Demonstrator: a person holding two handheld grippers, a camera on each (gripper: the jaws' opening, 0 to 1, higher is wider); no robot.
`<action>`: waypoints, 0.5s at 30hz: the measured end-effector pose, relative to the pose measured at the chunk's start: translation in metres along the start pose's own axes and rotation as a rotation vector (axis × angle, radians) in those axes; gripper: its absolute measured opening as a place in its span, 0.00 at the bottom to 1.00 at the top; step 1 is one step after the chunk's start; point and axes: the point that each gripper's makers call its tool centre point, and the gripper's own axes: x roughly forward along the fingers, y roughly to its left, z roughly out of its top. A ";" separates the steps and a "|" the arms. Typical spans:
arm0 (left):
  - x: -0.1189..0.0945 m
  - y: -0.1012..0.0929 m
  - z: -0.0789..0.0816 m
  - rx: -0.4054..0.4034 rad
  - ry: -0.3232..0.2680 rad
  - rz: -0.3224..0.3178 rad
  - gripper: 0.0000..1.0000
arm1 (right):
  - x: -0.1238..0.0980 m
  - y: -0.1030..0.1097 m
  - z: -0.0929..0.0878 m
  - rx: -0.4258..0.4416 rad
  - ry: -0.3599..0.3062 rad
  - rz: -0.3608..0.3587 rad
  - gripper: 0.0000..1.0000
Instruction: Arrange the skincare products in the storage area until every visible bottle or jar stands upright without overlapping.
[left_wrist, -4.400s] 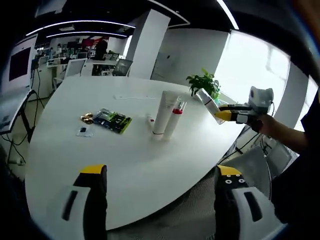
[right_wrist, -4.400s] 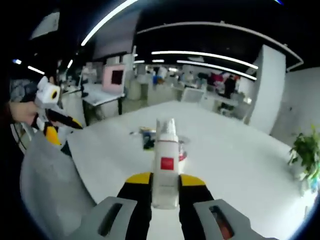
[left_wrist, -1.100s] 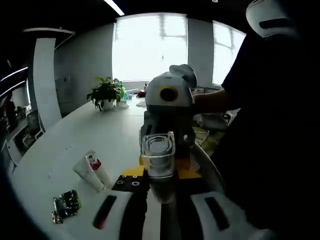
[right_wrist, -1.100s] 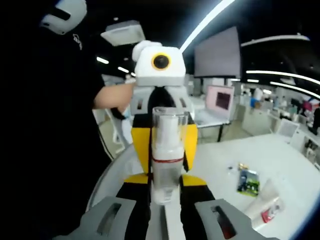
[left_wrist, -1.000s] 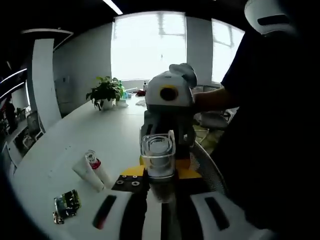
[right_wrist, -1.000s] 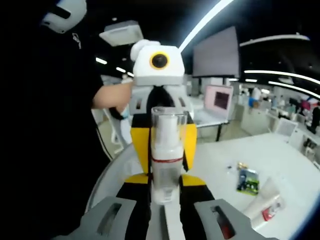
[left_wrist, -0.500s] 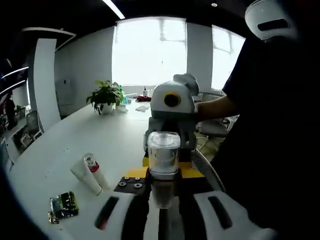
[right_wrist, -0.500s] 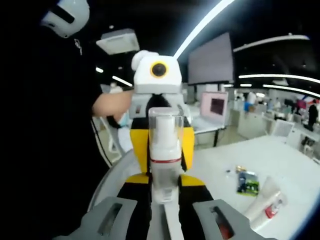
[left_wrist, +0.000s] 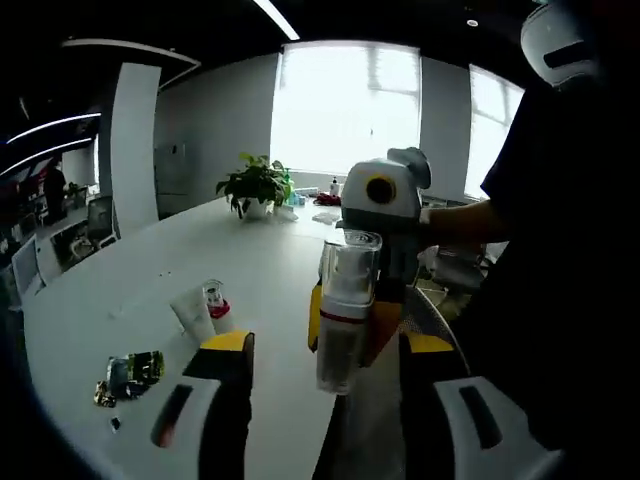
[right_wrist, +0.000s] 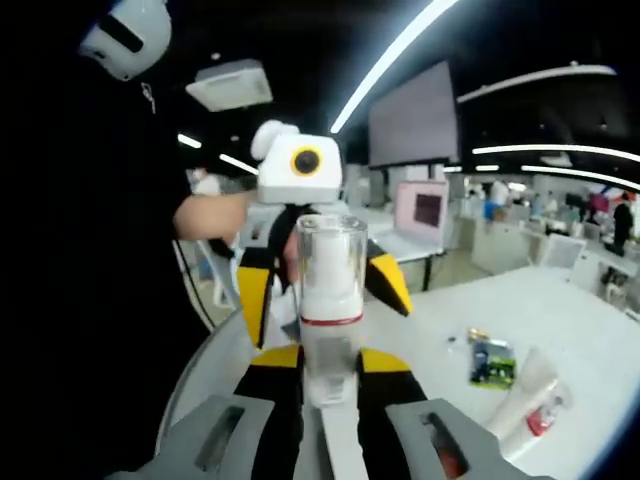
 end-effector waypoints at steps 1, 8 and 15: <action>-0.001 0.005 -0.001 -0.016 -0.006 0.028 0.66 | 0.001 -0.001 -0.001 0.002 0.002 -0.001 0.11; -0.013 0.030 -0.015 -0.091 -0.015 0.170 0.79 | 0.007 -0.012 -0.007 0.016 0.010 -0.009 0.11; -0.023 0.046 -0.037 -0.207 -0.028 0.276 0.89 | 0.011 -0.023 -0.018 0.032 0.026 -0.026 0.11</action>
